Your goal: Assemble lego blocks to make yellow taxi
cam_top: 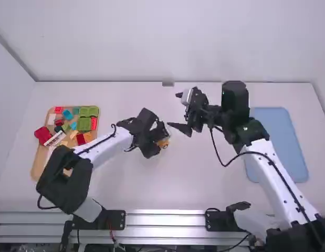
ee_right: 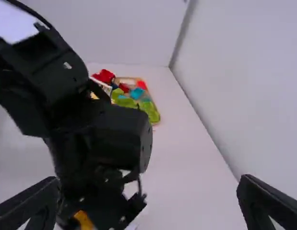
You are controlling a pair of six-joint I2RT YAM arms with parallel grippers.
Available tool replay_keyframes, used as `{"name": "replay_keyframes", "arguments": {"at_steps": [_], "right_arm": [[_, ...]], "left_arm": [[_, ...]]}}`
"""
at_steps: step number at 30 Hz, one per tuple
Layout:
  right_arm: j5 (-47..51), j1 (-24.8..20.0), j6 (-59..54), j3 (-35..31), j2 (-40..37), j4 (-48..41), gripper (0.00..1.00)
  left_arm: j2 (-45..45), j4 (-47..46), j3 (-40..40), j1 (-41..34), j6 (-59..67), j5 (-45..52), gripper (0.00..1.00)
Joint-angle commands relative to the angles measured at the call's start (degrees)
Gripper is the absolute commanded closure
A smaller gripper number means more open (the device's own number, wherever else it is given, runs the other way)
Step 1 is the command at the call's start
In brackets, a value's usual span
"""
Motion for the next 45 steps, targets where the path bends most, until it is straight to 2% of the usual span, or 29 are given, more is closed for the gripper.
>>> {"name": "replay_keyframes", "arguments": {"at_steps": [1,3,7,8,11,17,19,27,32,36,39,40,42,45], "right_arm": [[1.0,-0.6,8.7,-6.9,-2.8,5.6,0.02],[1.0,-1.2,14.1,-13.5,-5.4,14.8,0.02],[1.0,-1.4,17.7,-18.9,-7.8,21.9,0.02],[1.0,-1.3,17.7,-19.7,-8.2,22.8,0.02],[1.0,-0.7,17.7,-20.5,-9.0,23.4,0.02],[1.0,-1.4,17.7,-19.8,-9.2,23.2,0.02],[0.4,-2.3,17.7,-18.4,-7.9,23.2,0.02],[-4.4,-2.6,16.5,-9.5,1.2,21.3,0.02],[-6.3,-0.5,14.8,-2.5,8.7,20.3,0.02],[-6.1,2.8,5.9,7.6,16.2,10.0,0.02],[-4.8,5.5,0.5,14.7,20.5,1.9,0.02],[-3.0,6.8,-1.3,16.9,21.7,-0.6,0.02],[-1.3,8.0,-2.8,18.3,22.5,-2.0,0.02],[3.5,11.5,-4.2,20.5,24.6,-2.2,0.02]], "left_arm": [[1.8,-0.3,0.7,-2.7,12.6,-1.2,0.68],[4.6,0.5,0.7,-4.9,16.2,-6.3,0.63],[8.0,2.1,0.7,-5.8,19.1,-11.0,0.58],[8.9,2.5,0.7,-5.8,20.4,-11.3,0.57],[10.7,3.1,0.7,-5.8,22.9,-11.2,0.4],[10.2,4.5,1.2,-5.1,18.9,-11.9,0.37],[9.0,1.7,2.3,-5.0,18.4,-11.8,0.01],[5.6,-3.9,7.0,-4.1,13.3,-12.0,0.01],[1.0,-4.7,7.8,1.7,4.3,-13.1,0.02],[-5.4,-6.0,7.7,13.0,-0.7,-3.8,0.01],[-9.6,-6.8,7.7,23.2,-10.3,-0.2,0.01],[-11.6,-6.7,7.7,27.8,-17.7,0.4,0.01],[-13.0,-6.9,7.7,31.1,-23.7,0.3,0.01],[-16.7,-11.8,8.5,40.2,-45.0,-6.3,0.01]]}}
